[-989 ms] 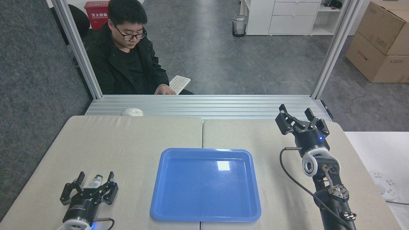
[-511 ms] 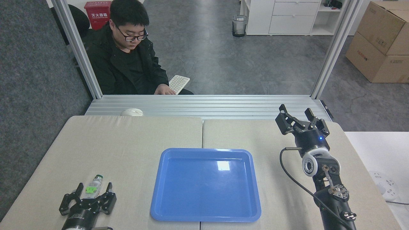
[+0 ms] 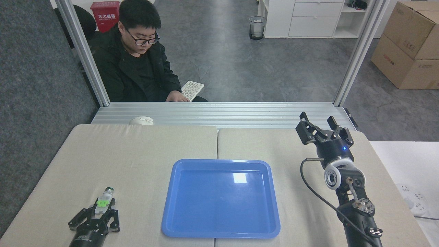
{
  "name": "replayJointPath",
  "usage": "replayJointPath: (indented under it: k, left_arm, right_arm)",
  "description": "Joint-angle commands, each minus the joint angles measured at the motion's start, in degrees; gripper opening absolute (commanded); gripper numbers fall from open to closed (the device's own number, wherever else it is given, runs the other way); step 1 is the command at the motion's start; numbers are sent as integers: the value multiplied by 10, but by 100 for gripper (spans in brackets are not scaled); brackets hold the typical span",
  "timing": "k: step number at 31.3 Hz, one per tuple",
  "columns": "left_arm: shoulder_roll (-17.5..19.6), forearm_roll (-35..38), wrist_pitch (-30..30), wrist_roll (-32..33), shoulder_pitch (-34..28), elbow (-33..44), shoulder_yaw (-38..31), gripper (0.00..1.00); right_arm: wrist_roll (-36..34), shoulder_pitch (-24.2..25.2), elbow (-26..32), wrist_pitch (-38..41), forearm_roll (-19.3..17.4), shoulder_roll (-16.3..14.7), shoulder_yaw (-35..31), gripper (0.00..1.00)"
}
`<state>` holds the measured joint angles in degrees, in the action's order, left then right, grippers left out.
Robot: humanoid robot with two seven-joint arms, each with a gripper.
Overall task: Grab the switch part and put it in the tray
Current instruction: 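Close the left gripper on the switch part and lift it, then carry the switch part with the left gripper over the blue tray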
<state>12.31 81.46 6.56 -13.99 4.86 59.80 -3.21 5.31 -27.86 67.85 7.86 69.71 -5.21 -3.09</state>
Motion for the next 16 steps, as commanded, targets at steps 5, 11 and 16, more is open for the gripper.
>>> replayJointPath:
  k: [5,11,16]
  left_arm:
    - [11,6,8,2,23,119,-7,0]
    - [-4,5,46,41,66,247,21,0]
    - [-39,14,65,99,122,234,121,0]
  right_arm:
    - [0,0,0,0,0,-1,0,100]
    - [0,0,0,0,0,-1,0,100]
    - [0,0,0,0,0,0,0,100]
